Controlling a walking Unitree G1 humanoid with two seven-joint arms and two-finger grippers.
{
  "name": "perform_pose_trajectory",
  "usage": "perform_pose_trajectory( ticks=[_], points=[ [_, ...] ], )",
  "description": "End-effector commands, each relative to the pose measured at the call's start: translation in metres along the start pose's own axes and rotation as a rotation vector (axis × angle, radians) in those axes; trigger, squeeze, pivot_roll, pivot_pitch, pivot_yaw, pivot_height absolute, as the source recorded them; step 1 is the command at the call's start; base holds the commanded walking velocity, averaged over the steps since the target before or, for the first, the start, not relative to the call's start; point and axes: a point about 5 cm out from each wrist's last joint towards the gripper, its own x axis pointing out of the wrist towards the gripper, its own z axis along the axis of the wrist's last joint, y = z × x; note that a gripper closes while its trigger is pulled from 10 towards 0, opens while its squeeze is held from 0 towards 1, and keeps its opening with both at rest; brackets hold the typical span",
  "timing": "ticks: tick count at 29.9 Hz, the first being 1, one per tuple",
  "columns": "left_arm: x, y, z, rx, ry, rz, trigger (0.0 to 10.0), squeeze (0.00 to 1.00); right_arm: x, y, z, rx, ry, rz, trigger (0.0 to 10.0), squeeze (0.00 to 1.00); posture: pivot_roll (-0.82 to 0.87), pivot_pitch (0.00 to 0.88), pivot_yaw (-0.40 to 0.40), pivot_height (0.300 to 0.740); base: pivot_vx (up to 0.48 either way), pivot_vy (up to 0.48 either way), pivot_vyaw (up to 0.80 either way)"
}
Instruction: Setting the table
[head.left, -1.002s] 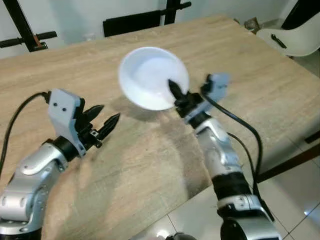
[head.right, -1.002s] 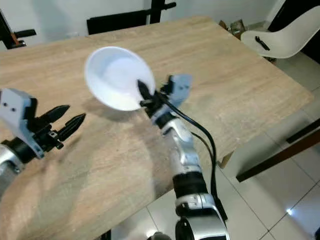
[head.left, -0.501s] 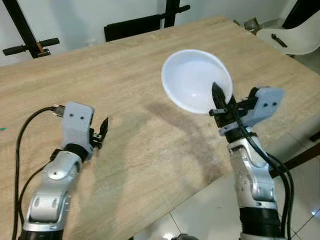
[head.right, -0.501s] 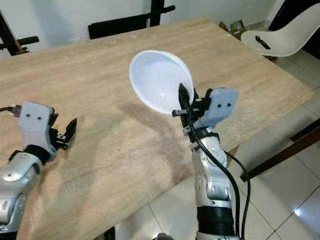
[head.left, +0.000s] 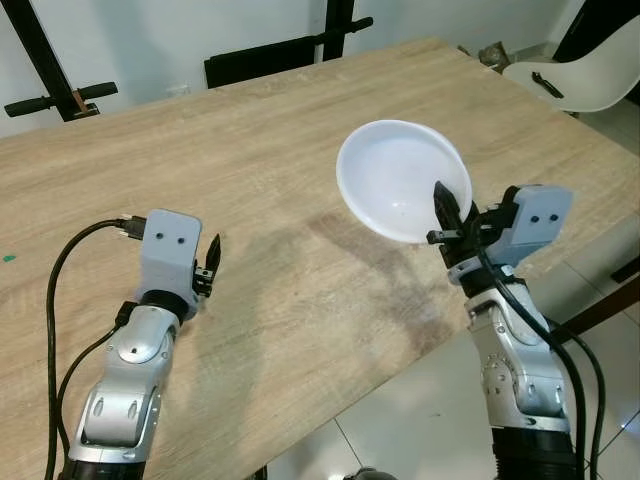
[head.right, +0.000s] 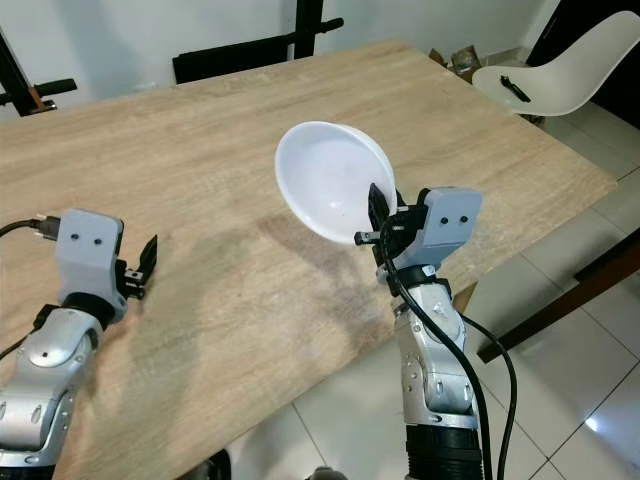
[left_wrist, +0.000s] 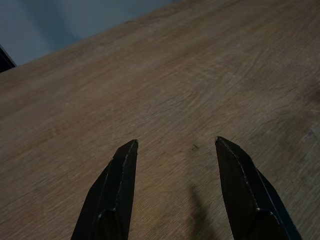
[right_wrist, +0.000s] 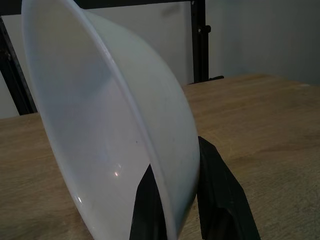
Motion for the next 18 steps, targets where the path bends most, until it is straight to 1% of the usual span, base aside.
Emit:
perform_pose_trajectory(
  ticks=[1,9,18],
  points=[
    [-0.003,-0.0031,-0.0039,0.009,0.008,-0.003,10.0,0.0,-0.0018,-0.0011,0.0027,-0.009,-0.004,-0.005,10.0,0.0,-0.08,0.045,0.031,0.74,-0.3,0.0,0.0],
    [-0.0051,-0.0073,-0.0043,0.022,-0.001,-0.013,10.0,0.0,-0.0021,-0.0021,0.0023,-0.013,0.01,-0.006,10.0,0.0,-0.08,0.054,0.026,0.74,-0.341,0.0,0.0],
    [-0.0062,-0.0073,-0.005,0.025,0.0,-0.014,10.0,0.0,-0.0026,-0.0015,0.0003,-0.012,0.022,-0.008,10.0,0.0,-0.08,0.056,0.027,0.74,-0.359,0.0,0.0]
  ],
)
